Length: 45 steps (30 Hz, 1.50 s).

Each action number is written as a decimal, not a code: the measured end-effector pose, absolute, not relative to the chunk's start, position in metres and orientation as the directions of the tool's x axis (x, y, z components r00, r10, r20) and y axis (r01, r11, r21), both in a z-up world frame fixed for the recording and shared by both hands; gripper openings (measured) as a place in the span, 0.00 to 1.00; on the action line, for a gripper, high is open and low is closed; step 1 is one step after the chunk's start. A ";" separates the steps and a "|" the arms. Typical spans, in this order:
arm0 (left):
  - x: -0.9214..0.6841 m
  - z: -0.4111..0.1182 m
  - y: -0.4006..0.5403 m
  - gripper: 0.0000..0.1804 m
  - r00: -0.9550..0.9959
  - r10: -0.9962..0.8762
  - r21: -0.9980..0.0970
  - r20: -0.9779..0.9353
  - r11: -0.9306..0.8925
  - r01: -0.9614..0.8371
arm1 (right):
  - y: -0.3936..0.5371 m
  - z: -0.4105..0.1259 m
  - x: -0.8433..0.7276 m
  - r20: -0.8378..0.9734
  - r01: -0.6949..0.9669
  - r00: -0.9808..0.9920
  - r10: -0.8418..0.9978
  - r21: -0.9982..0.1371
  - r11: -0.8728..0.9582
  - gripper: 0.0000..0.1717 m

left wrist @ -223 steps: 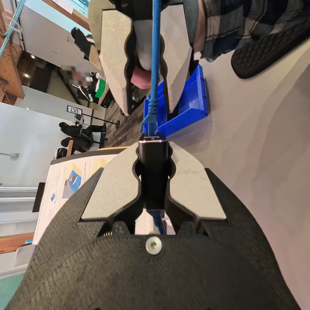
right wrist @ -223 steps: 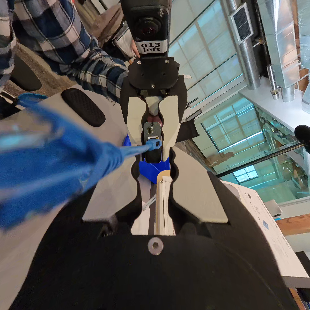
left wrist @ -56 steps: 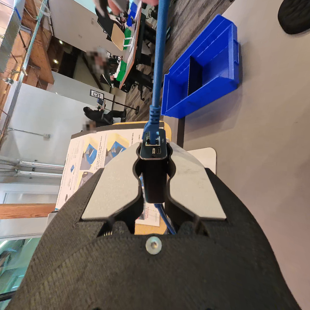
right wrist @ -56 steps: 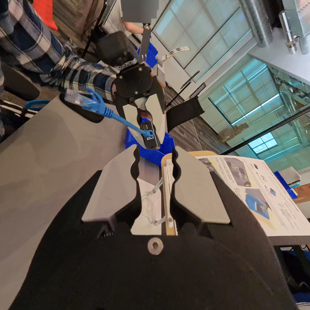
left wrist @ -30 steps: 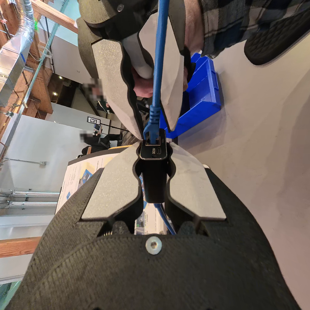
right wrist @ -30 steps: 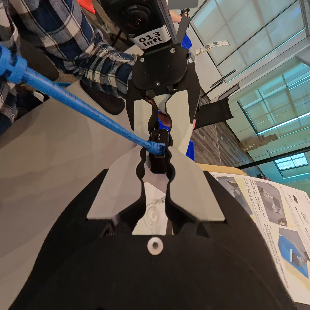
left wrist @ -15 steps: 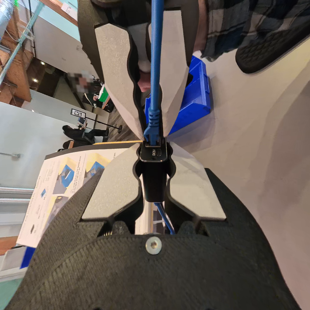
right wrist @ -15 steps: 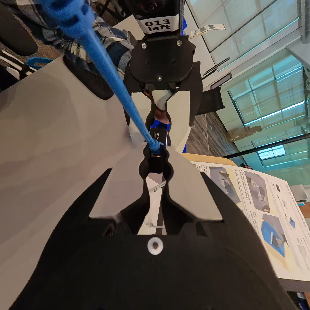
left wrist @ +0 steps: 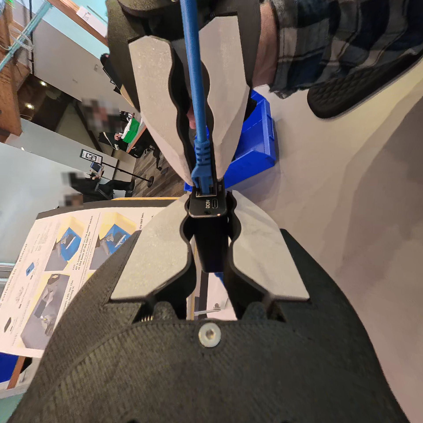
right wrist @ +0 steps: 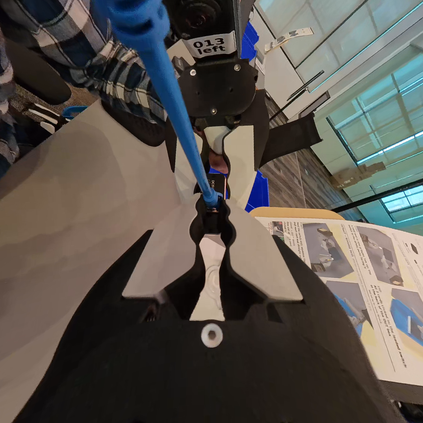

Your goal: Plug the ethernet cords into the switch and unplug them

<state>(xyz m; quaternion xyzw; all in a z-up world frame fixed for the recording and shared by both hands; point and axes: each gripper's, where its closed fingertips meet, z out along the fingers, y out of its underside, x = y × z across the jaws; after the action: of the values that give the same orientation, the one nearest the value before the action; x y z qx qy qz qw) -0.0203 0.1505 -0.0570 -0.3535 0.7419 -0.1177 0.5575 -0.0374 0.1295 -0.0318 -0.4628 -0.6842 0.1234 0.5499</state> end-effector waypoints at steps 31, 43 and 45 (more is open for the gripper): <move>-0.061 -0.109 0.205 0.14 0.039 -0.588 -0.453 -0.808 0.576 -0.681 | 0.136 -0.041 0.080 0.796 0.840 0.266 0.544 -0.468 0.275 0.06; -0.049 -0.128 0.238 0.14 0.092 -0.522 -0.434 -0.848 0.585 -0.685 | 0.144 -0.055 0.137 0.830 0.912 0.342 0.440 -0.406 0.056 0.06; -0.043 -0.121 0.244 0.14 0.101 -0.507 -0.432 -0.856 0.594 -0.679 | 0.147 -0.055 0.151 0.837 0.921 0.350 0.422 -0.390 0.010 0.06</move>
<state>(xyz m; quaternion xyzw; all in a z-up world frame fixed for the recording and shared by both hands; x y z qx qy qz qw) -0.0430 0.2443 -0.1215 -0.4448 0.6664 0.0723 0.5940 0.1508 0.1468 -0.0549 -0.6565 -0.5112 -0.2526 0.4938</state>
